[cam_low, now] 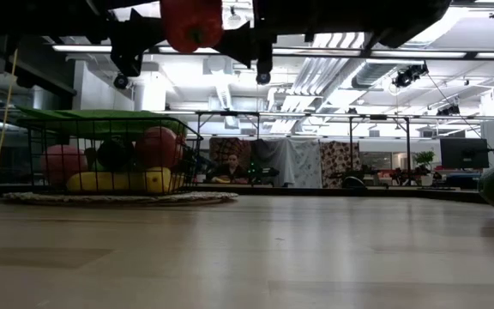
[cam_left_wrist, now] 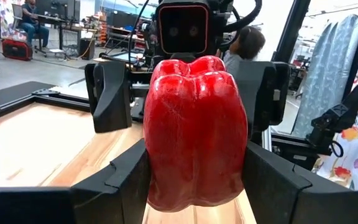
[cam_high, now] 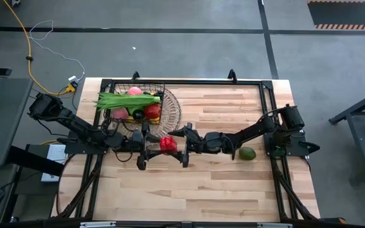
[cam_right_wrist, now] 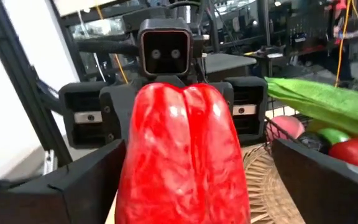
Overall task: Build produce basket
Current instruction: Put the red bell pepper into the black wire basket
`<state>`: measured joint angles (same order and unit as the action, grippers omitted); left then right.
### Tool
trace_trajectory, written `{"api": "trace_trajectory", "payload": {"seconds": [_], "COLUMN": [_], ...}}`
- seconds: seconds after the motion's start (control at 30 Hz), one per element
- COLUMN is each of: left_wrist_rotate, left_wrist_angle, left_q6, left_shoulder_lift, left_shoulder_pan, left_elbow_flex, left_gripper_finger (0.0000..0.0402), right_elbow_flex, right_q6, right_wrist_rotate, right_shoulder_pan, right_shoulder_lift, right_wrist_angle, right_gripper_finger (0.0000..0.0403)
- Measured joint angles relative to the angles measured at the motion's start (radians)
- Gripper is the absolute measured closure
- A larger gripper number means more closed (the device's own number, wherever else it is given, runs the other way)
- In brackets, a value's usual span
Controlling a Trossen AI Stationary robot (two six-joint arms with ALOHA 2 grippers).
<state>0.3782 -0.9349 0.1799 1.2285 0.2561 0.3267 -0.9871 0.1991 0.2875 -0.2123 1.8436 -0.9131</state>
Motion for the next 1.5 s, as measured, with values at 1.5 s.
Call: {"api": "trace_trajectory", "payload": {"seconds": [1.5], "left_wrist_rotate": [0.480], "left_wrist_angle": [0.885], "left_q6": [0.000], "left_shoulder_lift": [-0.821], "left_shoulder_pan": [0.229], "left_elbow_flex": [-0.001], "left_gripper_finger": [0.0194], "right_elbow_flex": [0.480], "right_q6": [0.274], "right_wrist_rotate": [0.363], "right_shoulder_pan": [-0.031], "right_shoulder_lift": [-0.440], "right_wrist_angle": [0.237], "right_gripper_finger": [0.0041]}}
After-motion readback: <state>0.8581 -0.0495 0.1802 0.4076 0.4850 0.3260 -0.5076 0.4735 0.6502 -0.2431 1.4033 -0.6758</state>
